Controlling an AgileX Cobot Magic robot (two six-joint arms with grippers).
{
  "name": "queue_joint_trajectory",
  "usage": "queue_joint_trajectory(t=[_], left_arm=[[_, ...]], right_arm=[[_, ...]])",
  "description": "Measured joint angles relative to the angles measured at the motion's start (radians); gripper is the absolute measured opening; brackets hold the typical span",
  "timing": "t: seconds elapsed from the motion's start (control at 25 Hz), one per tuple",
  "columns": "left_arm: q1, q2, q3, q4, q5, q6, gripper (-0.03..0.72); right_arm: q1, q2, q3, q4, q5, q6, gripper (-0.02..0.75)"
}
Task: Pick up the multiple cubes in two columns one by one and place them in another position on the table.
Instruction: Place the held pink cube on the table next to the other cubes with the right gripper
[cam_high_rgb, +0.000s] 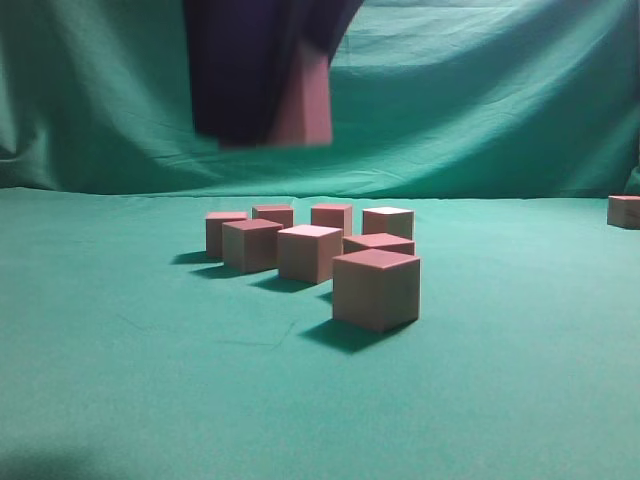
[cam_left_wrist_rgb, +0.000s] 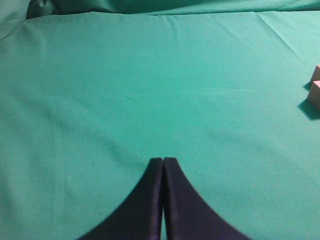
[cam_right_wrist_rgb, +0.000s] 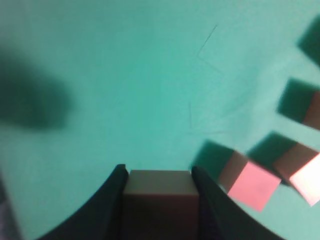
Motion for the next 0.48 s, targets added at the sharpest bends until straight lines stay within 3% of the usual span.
queue_joint_trajectory(t=[0.48], left_arm=[[0.0,0.0,0.0,0.0,0.0,0.0,0.0]], right_arm=[[-0.004,0.143,0.002,-0.043,-0.156,0.03,0.254]])
